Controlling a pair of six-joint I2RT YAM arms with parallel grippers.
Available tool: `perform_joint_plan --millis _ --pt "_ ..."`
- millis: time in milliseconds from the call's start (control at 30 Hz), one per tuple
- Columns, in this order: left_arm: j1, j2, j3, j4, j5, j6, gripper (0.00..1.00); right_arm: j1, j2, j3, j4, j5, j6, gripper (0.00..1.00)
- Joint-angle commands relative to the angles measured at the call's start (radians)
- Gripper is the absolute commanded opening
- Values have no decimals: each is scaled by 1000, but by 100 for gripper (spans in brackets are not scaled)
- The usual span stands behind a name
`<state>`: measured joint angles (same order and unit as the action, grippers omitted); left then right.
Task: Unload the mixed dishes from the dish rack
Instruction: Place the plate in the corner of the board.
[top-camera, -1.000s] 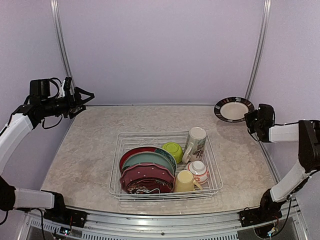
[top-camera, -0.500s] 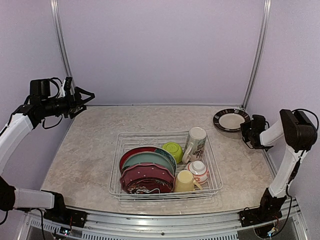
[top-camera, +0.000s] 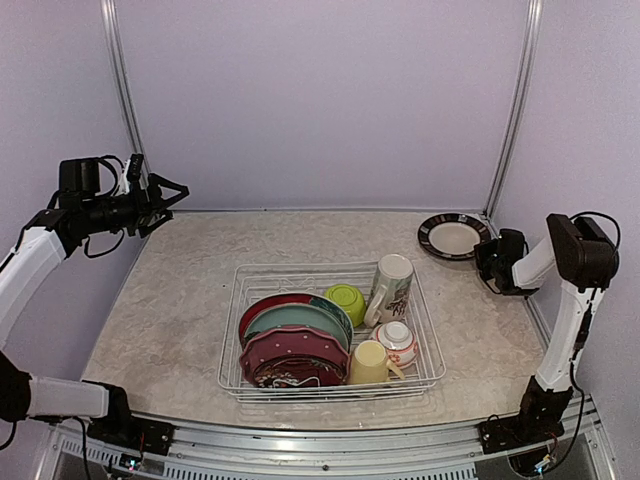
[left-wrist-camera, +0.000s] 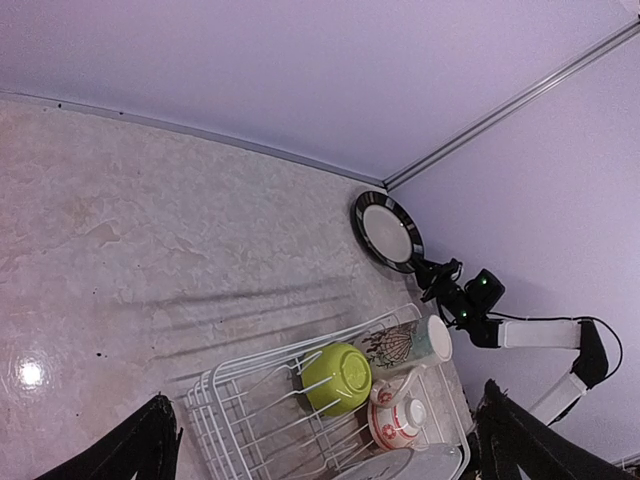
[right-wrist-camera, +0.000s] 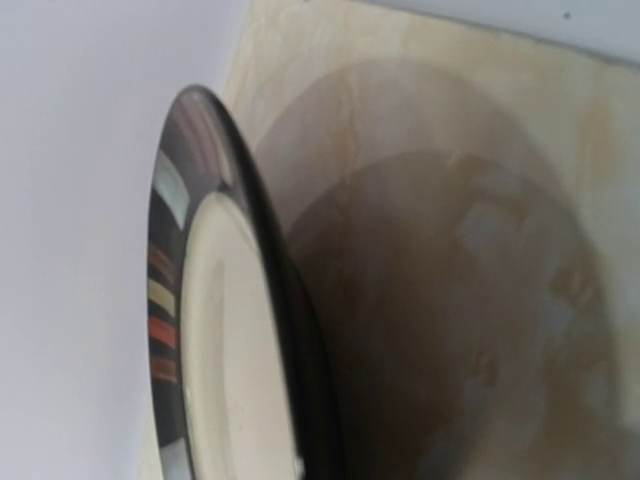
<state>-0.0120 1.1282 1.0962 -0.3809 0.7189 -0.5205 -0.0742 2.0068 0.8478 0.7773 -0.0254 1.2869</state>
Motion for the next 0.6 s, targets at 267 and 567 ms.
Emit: perform_joint_plan --millis 267,567 --pt "5 10 -2 14 5 2 99 -6 -70 98 -253 -18 -200 44" --pt "5 -2 1 7 -6 9 99 -5 -251 126 -688 103 -443 90"
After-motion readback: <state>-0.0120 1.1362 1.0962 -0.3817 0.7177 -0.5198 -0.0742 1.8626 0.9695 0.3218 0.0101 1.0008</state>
